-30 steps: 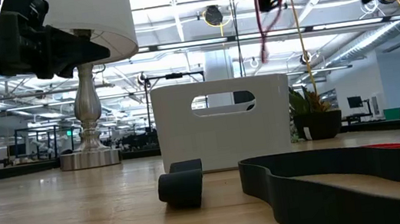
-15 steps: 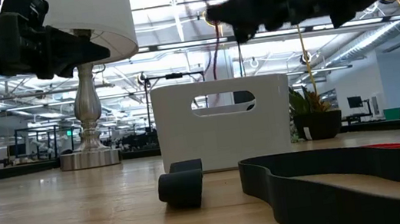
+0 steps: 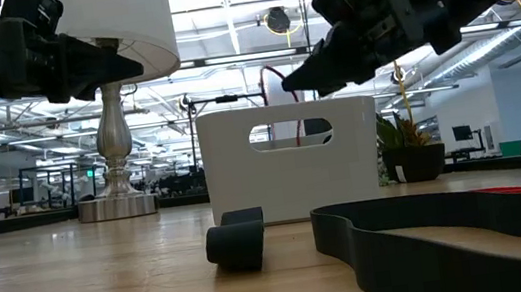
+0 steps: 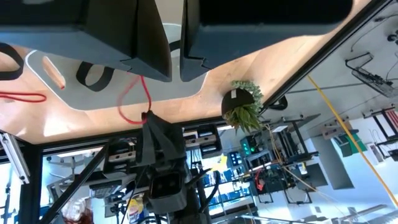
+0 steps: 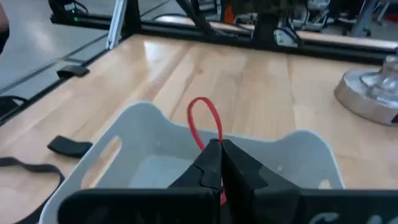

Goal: Pick and place rubber bands into bin
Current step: Put the middle right red rubber band into the gray bin, then put the small black rubber band into the gray bin

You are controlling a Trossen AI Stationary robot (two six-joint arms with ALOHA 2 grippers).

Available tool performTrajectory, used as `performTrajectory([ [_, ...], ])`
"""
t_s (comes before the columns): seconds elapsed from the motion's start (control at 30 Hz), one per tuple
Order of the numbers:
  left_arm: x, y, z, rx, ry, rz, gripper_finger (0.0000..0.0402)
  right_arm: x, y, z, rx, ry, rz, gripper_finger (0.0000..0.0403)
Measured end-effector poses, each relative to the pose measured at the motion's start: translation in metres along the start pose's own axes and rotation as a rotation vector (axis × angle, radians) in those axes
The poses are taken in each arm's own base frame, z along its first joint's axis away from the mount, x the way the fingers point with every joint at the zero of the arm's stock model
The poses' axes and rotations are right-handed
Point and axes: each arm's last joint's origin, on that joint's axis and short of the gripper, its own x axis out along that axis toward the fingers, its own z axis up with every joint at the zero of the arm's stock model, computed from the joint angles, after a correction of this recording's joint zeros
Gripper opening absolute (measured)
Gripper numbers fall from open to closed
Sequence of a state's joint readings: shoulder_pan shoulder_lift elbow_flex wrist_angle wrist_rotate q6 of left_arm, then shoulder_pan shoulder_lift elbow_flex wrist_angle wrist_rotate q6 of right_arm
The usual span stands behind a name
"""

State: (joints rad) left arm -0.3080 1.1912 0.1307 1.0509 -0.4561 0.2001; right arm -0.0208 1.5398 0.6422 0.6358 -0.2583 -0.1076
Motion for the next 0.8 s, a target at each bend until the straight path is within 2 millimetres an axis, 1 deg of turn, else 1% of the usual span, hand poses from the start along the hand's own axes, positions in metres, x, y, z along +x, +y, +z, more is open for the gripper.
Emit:
performTrajectory([
  [0.1, 0.0, 0.0, 0.0, 0.0, 0.0, 0.0, 0.0042, 0.0, -0.002, 0.0, 0.042, 0.004, -0.073, 0.0002],
  [0.2, 0.0, 0.0, 0.0, 0.0, 0.0, 0.0, 0.0042, 0.0, -0.003, 0.0, 0.043, 0.006, -0.101, 0.0023],
  [0.43, 0.0, 0.0, 0.0, 0.0, 0.0, 0.0, 0.0042, -0.002, -0.002, 0.002, 0.067, -0.002, -0.104, 0.012],
  [0.5, 0.0, 0.0, 0.0, 0.0, 0.0, 0.0, 0.0042, -0.006, -0.002, 0.009, 0.06, -0.031, -0.112, 0.0142],
  [0.57, 0.0, 0.0, 0.0, 0.0, 0.001, -0.001, 0.0042, -0.012, -0.002, 0.016, 0.058, -0.054, -0.14, 0.0156],
  [0.67, 0.0, 0.0, -0.001, 0.002, 0.006, -0.002, 0.0042, -0.028, 0.002, 0.031, 0.043, -0.082, -0.153, 0.0154],
  [0.73, 0.0, 0.0, -0.001, 0.0, 0.009, -0.002, 0.0042, -0.041, 0.009, 0.04, 0.017, -0.084, -0.137, 0.0136],
  [0.8, 0.0, 0.0, -0.001, 0.002, 0.012, -0.003, 0.0042, -0.057, 0.017, 0.049, -0.019, -0.079, -0.116, 0.0107],
])
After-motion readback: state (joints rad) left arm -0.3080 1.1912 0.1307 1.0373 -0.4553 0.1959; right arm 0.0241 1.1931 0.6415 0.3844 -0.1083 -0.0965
